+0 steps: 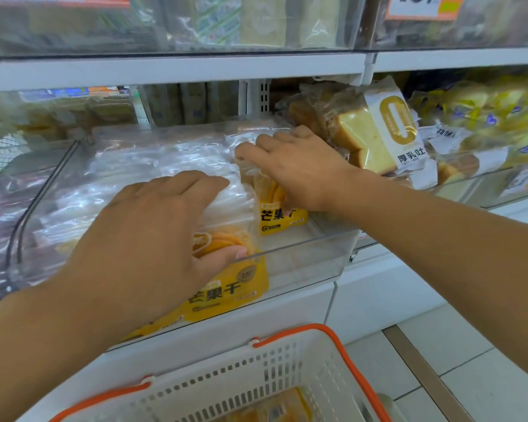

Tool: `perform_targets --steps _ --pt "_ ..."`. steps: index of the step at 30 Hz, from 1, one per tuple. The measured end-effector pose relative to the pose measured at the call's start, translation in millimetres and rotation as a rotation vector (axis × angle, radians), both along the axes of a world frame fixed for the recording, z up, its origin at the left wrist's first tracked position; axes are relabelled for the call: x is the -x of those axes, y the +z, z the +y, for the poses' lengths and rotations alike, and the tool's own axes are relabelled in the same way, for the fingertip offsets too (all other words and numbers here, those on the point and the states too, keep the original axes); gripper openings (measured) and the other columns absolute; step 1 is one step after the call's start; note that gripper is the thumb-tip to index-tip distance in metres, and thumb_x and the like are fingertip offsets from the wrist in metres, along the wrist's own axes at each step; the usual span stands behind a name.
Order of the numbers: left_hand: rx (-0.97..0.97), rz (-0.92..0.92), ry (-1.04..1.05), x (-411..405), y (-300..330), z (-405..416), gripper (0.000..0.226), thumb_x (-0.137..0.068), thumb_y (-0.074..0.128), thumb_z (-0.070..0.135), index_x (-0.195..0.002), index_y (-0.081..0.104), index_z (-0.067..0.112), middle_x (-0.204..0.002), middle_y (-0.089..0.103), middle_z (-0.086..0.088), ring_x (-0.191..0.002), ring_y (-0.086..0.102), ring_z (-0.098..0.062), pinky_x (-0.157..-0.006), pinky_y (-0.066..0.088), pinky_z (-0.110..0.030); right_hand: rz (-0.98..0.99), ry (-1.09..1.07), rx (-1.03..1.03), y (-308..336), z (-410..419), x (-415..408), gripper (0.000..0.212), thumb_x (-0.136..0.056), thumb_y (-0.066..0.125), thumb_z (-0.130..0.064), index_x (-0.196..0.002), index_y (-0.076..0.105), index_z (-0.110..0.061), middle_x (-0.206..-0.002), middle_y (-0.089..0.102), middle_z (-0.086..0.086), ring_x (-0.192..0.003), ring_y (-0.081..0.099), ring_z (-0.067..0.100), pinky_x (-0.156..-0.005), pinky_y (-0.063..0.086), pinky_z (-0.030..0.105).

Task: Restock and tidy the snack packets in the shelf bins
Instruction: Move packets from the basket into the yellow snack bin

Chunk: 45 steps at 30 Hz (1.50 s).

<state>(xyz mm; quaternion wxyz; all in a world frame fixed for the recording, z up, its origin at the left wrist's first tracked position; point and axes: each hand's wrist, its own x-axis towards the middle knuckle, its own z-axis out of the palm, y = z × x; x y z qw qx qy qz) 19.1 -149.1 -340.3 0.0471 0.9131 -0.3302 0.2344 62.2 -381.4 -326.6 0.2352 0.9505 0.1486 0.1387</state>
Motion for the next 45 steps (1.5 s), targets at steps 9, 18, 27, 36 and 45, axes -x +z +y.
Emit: perform_targets --steps 9,18,27,36,45 --pt "0.023 0.053 -0.003 2.5 2.5 -0.3 0.08 -0.074 0.052 0.076 -0.141 0.045 0.032 -0.14 0.054 0.009 -0.122 0.056 -0.023 -0.099 0.046 -0.044 0.004 -0.119 -0.219 1.9 -6.2 -3.6 0.153 -0.047 0.099 -0.036 -0.159 -0.004 -0.023 -0.16 0.019 0.009 -0.15 0.015 0.032 -0.12 0.017 0.063" --pt "0.045 0.062 -0.021 2.1 2.4 0.8 0.08 -0.074 0.054 0.076 -0.142 0.045 0.033 -0.141 0.052 0.011 -0.126 0.053 -0.02 -0.101 0.043 -0.041 0.065 -0.053 -0.371 11.8 -15.3 -6.9 0.111 -0.068 0.09 -0.038 -0.157 0.025 -0.021 -0.159 0.033 0.004 -0.146 0.031 0.027 -0.12 0.028 0.043" --pt "0.074 0.049 -0.089 1.0 0.6 1.9 0.081 -0.073 0.058 0.073 -0.142 0.045 0.031 -0.141 0.052 0.009 -0.127 0.05 -0.019 -0.104 0.041 -0.041 0.069 -0.021 -0.456 22.0 -11.3 4.1 0.111 -0.067 0.091 -0.037 -0.156 0.026 -0.029 -0.158 0.032 -0.001 -0.143 0.033 0.026 -0.11 0.041 0.047" --pt "0.192 -0.431 -0.674 37.4 -19.3 22.1 0.02 -0.088 0.069 0.026 -0.087 0.074 0.007 -0.084 0.069 -0.009 -0.073 0.065 -0.032 -0.064 0.05 -0.044 -0.449 0.317 -0.68 -20.0 1.9 142.4 0.017 -0.095 0.058 -0.02 -0.083 0.068 -0.013 -0.071 0.061 -0.003 -0.062 0.054 0.016 -0.055 0.048 0.036" --pt "-0.719 1.056 0.174 100.6 -258.7 90.2 0.055 -0.091 0.063 0.047 -0.137 0.053 0.018 -0.127 0.061 0.0 -0.101 0.063 -0.016 -0.084 0.054 -0.029 1.266 -0.399 -0.355 -249.1 79.7 202.2 0.075 -0.092 0.069 -0.045 -0.153 0.036 -0.018 -0.154 0.041 0.003 -0.138 0.042 0.027 -0.105 0.038 0.034"
